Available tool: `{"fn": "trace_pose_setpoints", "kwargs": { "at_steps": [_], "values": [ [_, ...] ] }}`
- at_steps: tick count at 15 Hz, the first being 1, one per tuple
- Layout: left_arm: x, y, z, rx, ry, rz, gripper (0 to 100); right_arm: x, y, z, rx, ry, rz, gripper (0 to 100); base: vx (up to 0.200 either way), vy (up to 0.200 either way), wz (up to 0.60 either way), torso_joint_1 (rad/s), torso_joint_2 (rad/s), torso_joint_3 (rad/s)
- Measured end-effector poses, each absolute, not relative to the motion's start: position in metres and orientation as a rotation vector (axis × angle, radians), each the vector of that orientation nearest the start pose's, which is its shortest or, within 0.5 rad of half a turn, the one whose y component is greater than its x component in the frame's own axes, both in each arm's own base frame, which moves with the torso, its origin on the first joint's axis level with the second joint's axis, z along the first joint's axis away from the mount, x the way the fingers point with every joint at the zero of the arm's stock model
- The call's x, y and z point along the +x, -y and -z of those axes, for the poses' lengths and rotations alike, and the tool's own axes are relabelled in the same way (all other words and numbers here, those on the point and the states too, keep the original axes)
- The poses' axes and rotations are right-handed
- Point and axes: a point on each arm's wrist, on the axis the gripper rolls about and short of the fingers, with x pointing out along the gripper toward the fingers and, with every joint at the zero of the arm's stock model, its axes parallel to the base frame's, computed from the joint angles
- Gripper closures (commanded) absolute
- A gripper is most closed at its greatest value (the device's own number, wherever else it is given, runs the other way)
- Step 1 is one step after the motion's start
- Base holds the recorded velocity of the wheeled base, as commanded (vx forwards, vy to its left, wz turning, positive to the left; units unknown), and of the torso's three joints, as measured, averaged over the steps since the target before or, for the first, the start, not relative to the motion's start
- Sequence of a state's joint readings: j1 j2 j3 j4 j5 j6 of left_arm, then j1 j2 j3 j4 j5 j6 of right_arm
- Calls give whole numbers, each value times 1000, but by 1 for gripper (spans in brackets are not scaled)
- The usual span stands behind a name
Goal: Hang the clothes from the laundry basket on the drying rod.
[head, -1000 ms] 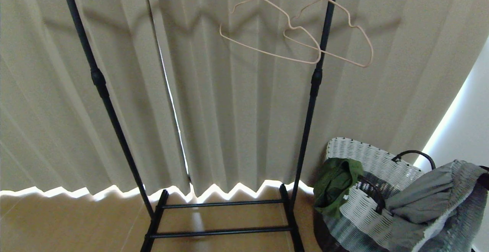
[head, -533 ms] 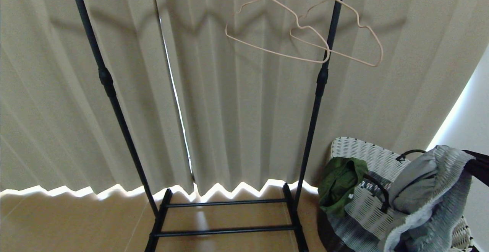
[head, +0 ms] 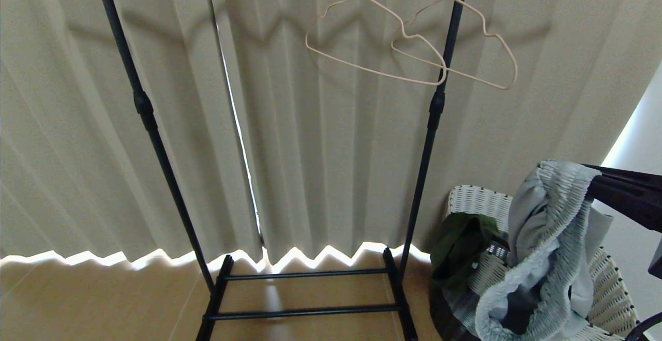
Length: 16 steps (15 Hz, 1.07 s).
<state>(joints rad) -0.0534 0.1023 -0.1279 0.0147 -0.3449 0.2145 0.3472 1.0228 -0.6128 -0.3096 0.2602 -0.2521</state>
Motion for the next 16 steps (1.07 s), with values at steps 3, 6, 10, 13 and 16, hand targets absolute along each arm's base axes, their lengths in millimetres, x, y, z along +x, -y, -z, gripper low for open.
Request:
{"fn": "trace_pose_setpoints", "kwargs": {
  "at_steps": [3, 6, 10, 13, 16],
  "values": [
    [-9, 8, -168, 198, 73, 516, 0, 127, -61, -254, -168, -24, -673, 100, 0, 0, 0, 0, 0, 0],
    [39, 19, -205, 135, 29, 657, 0, 128, -63, -261, -110, -23, -683, 100, 0, 0, 0, 0, 0, 0],
    [117, 74, -216, 43, -106, 796, 0, 127, -65, -270, -85, 4, -697, 100, 0, 0, 0, 0, 0, 0],
    [141, 150, -192, -29, -263, 907, 0, 124, -70, -273, -69, 16, -741, 100, 0, 0, 0, 0, 0, 0],
    [135, 222, -166, -105, -368, 962, 0, 120, -76, -279, -52, 31, -784, 100, 0, 0, 0, 0, 0, 0]
  ]
}}
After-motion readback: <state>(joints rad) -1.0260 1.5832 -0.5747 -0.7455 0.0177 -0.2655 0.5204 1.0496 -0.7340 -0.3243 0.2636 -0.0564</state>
